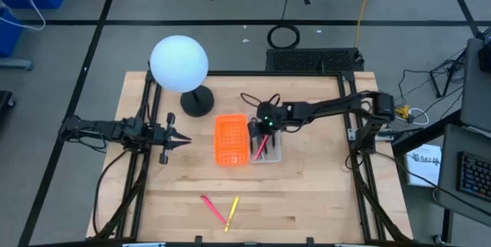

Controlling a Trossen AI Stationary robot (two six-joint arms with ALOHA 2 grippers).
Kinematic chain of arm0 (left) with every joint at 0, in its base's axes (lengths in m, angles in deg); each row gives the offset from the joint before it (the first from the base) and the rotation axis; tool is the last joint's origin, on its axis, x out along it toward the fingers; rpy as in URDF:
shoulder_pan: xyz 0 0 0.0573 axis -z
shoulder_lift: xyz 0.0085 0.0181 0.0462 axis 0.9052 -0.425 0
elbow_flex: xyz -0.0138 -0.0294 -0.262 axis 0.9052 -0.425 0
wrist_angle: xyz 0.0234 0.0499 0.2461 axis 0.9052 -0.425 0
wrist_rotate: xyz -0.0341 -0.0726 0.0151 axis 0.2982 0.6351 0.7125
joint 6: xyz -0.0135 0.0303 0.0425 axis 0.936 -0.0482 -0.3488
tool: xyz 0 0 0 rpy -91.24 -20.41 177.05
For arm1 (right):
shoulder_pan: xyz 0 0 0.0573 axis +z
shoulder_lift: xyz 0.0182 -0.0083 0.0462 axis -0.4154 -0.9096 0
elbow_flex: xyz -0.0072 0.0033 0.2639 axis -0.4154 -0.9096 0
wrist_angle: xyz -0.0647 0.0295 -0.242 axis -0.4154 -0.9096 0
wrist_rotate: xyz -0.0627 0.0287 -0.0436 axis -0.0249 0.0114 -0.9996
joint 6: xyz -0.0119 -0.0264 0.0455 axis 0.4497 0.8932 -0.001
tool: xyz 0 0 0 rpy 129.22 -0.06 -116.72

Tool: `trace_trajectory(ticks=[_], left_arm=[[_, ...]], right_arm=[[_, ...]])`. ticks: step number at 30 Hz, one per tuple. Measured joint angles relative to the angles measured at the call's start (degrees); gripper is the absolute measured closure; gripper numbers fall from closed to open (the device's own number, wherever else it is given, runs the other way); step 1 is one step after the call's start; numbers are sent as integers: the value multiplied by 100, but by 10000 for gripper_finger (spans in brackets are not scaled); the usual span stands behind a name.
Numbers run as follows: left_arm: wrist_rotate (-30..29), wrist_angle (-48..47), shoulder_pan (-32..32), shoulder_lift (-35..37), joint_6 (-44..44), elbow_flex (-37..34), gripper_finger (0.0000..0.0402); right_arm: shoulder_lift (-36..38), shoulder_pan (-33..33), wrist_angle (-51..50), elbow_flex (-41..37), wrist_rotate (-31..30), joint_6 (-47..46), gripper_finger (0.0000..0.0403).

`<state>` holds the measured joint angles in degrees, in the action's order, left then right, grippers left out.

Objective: Pick & place school supplies into a supply box
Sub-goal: Put the pink pen into the orange supply box

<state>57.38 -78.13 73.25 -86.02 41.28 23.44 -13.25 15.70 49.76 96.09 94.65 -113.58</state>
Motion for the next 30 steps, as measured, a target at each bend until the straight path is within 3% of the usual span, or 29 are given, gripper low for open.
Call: trace_trajectory(ticks=[5,11,16,21,30], left_arm=[[7,-49,-1,-4,73,0,355],[1,-43,1,-25,149,0,355],[-23,-176,0,-26,173,0,355],[-130,-241,1,-28,177,0,355],[-277,-67,1,-28,259,0,355]], right_arm=[[949,-124,-24,0,-211,943,315],[2598,76,5,2,-267,4018,331],[3855,756,-444,-238,-1401,5592,383],[4728,1304,-64,-1132,-2022,6412,397],[5883,1876,1149,-3040,-2006,7280,402]])
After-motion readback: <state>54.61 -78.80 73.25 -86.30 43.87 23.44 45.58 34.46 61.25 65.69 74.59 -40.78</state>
